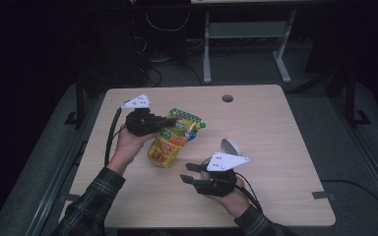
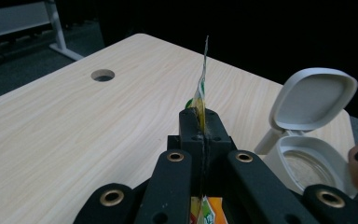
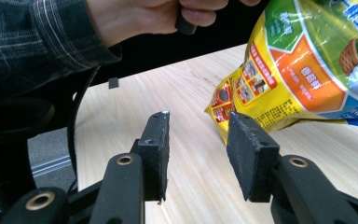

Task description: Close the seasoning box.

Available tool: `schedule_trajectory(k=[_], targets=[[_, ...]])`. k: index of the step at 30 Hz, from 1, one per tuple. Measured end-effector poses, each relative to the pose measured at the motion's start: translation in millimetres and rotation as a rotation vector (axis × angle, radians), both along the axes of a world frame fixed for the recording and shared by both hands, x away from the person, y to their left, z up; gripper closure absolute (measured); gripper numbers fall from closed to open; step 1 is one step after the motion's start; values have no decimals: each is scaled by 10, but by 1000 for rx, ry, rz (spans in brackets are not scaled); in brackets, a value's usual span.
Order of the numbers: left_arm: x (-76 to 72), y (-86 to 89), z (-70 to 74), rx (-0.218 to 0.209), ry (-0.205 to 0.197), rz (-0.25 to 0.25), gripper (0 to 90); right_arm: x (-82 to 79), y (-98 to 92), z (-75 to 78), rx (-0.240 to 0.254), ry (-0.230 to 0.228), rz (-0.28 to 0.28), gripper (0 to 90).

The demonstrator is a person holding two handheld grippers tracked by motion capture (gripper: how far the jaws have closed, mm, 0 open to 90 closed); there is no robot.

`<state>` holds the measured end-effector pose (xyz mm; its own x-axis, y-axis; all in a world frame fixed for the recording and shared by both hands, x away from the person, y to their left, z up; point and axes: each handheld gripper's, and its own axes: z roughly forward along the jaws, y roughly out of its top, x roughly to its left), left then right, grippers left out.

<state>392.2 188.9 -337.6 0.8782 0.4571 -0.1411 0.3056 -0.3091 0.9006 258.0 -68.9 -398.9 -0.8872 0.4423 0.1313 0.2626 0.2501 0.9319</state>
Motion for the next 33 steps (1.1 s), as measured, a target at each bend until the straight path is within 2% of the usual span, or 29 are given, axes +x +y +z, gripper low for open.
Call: schedule_trajectory(k=[4, 7, 12, 15, 22, 27, 33], targets=[[-1, 21, -75, -31, -1, -8, 899, 17, -31, 0, 5, 5, -10, 587], [-43, 78, -58, -8, -16, -5, 896, 26, -42, -1, 4, 2, -10, 587], [-150, 202, -43, 2, -21, -8, 889, 35, -56, 8, -2, 7, -10, 586], [-225, 309, -53, 11, -40, -7, 888, 34, -71, 16, -5, 7, -11, 582], [-360, 510, -113, -4, -45, 7, 885, 35, -197, 27, -4, 12, -31, 578], [-446, 638, -162, -10, -28, 15, 883, 58, -282, 30, -8, 17, -55, 570], [-537, 710, -176, 48, -9, 3, 866, 66, -335, 16, -17, 25, -64, 566]])
